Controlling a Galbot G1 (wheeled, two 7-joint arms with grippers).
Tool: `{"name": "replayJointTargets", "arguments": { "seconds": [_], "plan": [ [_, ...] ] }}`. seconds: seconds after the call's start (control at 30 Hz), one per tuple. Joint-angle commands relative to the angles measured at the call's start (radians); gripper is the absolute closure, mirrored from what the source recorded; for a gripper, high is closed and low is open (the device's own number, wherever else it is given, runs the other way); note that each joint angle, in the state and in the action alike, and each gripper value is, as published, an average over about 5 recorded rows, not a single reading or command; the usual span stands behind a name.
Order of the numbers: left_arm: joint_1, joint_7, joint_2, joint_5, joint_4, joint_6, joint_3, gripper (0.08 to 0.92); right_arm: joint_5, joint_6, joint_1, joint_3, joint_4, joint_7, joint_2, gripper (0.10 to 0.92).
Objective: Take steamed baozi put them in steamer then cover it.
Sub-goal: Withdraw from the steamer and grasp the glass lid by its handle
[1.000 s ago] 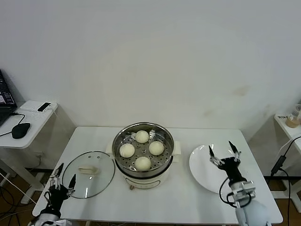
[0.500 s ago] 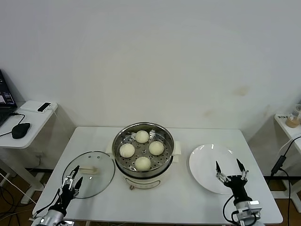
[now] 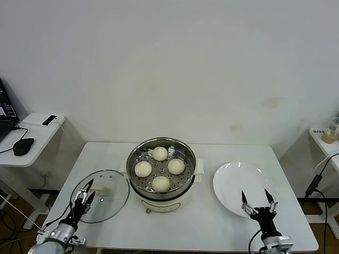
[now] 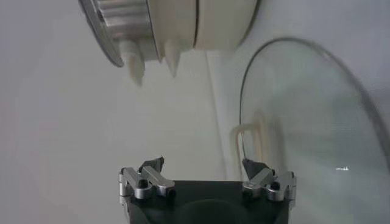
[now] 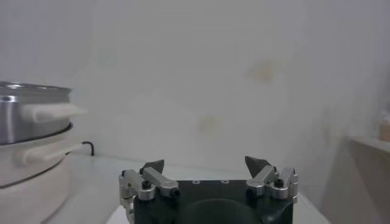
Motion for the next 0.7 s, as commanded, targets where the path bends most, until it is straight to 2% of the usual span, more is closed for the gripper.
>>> {"name": "replayJointTargets", "arguments": {
  "seconds": [0.03, 0.47, 0.7],
  "plan": [
    [-0.117, -0.004, 0.001, 0.025, 0.095, -0.008, 0.049, 0.177, 0.007, 0.001, -0.02, 0.0, 0.012, -0.011, 0.013, 0.203],
    [-0.143, 0.0, -0.007, 0.024, 0.132, -0.007, 0.078, 0.177, 0.006, -0.004, -0.03, 0.0, 0.025, -0.017, 0.019, 0.203],
    [-0.192, -0.003, -0.009, 0.023, 0.192, -0.007, 0.088, 0.177, 0.004, -0.005, -0.035, -0.003, 0.032, -0.018, 0.02, 0.203]
  ]
}}
